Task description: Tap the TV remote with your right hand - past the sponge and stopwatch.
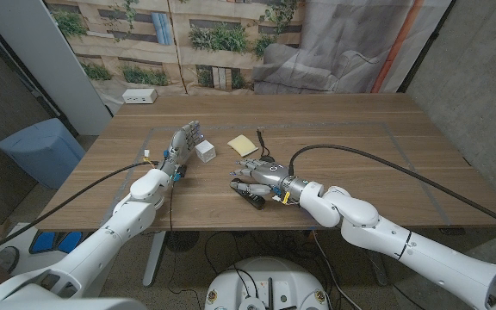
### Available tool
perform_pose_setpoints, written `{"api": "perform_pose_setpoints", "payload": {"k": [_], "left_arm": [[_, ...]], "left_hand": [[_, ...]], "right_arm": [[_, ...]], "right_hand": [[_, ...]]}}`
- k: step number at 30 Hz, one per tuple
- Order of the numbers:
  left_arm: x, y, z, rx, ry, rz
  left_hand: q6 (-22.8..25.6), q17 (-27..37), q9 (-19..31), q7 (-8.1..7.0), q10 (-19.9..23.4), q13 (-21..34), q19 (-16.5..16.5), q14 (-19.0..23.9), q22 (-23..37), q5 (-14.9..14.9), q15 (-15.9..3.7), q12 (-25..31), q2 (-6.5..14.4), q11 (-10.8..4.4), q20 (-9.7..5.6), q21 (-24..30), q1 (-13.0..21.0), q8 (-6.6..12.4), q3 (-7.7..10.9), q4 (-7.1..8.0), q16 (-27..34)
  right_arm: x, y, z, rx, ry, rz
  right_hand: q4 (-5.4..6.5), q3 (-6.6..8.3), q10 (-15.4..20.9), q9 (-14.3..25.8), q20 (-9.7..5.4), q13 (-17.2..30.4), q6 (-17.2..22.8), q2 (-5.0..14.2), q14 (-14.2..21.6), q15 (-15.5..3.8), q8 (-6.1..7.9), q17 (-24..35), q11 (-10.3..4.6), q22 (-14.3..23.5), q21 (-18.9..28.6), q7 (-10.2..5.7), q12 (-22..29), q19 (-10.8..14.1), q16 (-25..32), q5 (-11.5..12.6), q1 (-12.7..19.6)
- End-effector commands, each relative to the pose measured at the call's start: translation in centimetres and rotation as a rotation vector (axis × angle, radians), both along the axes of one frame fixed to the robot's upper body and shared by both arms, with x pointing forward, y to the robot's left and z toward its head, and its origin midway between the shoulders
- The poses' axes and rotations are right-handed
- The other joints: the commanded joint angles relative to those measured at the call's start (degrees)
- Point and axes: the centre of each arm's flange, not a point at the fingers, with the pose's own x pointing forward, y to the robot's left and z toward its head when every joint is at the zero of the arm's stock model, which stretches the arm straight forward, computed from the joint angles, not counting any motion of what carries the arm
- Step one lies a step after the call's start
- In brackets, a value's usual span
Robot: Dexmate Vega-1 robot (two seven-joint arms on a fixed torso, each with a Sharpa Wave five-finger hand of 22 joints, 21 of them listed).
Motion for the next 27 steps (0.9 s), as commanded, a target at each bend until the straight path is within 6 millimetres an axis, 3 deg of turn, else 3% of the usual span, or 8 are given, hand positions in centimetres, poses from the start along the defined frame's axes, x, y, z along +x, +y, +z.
{"api": "perform_pose_setpoints", "payload": {"k": [1,3,20,27], "left_arm": [[-0.3,0.5,0.4,-0.024,-0.013,-0.003],[-0.5,0.8,0.9,-0.021,-0.022,0.002],[-0.9,0.1,1.9,-0.021,-0.052,0.004],[-1.4,0.3,2.8,0.004,-0.07,0.014]], "left_hand": [[0.5,0.1,0.3,-0.1,0.3,0.1,0.2,0.3,0.1,0.3,-0.44,-0.1,3.5,-0.08,-0.02,0.3,-0.3,0.21,0.03,0.21,0.0],[0.5,0.1,0.3,-0.11,0.3,0.1,0.2,0.3,0.1,0.3,-0.48,-0.1,3.5,-0.12,-0.03,0.3,-0.3,0.21,0.04,0.2,-0.1],[0.6,0.0,0.2,-0.06,0.2,0.1,-0.1,-0.1,0.1,0.4,-0.6,-0.2,3.6,-0.06,-0.16,0.2,0.1,0.22,0.27,-0.3,-0.2],[-0.1,0.0,0.2,0.47,-1.2,0.1,-2.3,-1.7,0.1,0.3,-0.37,-0.6,3.5,0.65,-1.98,-0.5,0.1,0.01,0.24,-0.46,-0.6]], "right_arm": [[-0.1,-0.5,3.1,0.051,-0.026,0.008],[0.0,-1.0,4.1,0.08,-0.028,0.011],[1.0,-3.3,7.0,0.275,0.023,0.005],[1.5,-4.5,8.0,0.425,0.054,-0.025]], "right_hand": [[-0.13,-0.19,0.6,0.1,-0.28,0.1,-0.2,7.19,0.5,-0.14,0.03,0.2,-0.1,0.1,0.7,-0.16,0.3,1.2,0.7,0.4,-0.3],[-0.17,-0.22,0.8,0.1,-0.31,0.1,-0.4,7.12,0.6,-0.15,-0.07,0.3,-0.05,0.1,0.8,-0.13,0.3,1.5,0.7,0.4,-0.3],[-0.46,-0.47,2.1,0.1,-1.16,0.1,-2.2,6.62,2.2,-1.4,-0.35,0.2,0.24,-0.1,0.9,0.13,0.5,3.2,1.1,0.5,0.0],[-0.61,-0.58,3.4,0.0,-1.47,0.1,-2.4,6.38,3.3,-1.99,-0.18,0.0,0.43,-0.2,0.9,0.25,0.8,4.0,1.4,0.4,0.1]]}}
